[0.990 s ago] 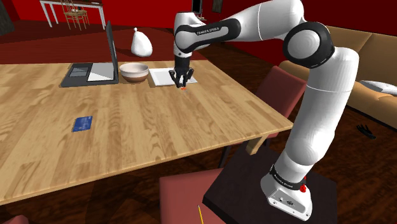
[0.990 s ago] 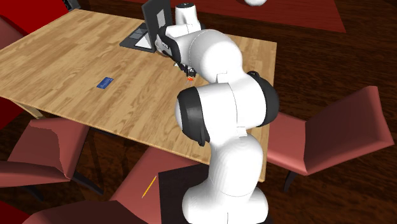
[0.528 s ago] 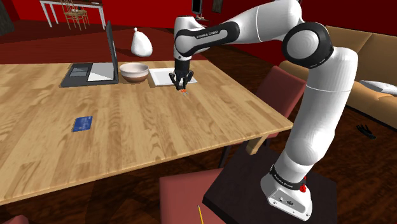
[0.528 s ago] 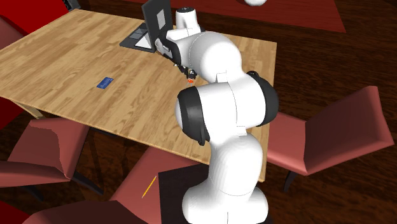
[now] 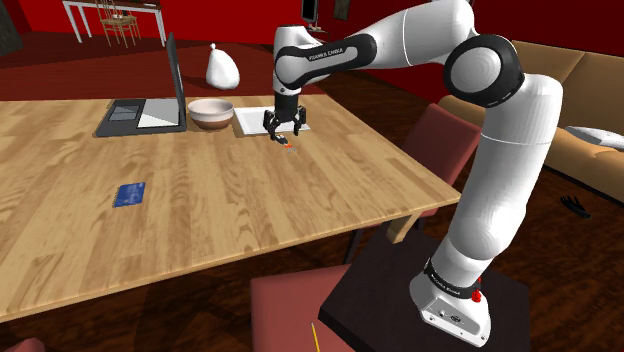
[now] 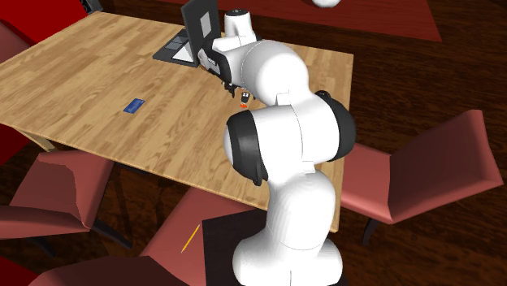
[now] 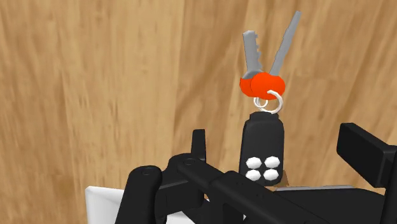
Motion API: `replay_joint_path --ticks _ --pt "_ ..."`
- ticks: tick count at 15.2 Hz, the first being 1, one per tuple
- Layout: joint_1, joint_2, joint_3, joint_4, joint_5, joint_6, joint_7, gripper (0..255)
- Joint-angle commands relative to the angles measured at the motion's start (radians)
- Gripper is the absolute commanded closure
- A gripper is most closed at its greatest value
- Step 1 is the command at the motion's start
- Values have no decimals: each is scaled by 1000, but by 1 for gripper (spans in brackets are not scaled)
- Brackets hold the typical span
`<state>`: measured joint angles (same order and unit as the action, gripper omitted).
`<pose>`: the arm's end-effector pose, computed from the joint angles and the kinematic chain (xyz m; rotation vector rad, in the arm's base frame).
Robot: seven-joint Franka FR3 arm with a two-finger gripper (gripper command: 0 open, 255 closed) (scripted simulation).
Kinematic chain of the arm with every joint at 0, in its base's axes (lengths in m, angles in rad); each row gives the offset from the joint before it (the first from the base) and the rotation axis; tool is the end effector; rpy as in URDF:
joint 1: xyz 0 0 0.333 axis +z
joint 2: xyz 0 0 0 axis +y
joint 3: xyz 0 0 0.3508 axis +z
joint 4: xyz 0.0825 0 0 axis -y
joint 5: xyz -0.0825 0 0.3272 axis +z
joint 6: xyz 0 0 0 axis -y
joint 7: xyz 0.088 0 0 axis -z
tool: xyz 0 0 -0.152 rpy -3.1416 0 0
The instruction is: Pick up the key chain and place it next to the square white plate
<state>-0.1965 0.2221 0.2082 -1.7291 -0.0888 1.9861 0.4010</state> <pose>0.5851 -0.0113 0.4658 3.0627 -0.5588 0.0729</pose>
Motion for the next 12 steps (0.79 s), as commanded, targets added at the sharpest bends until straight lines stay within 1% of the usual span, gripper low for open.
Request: replay_joint_path --ticks 1,4,12 --pt "0 -8 1 23 3 -31 -2 0" --pt "2 -24 3 95 8 -119 -6 0" --pt "2 -24 3 95 8 -119 -6 0"
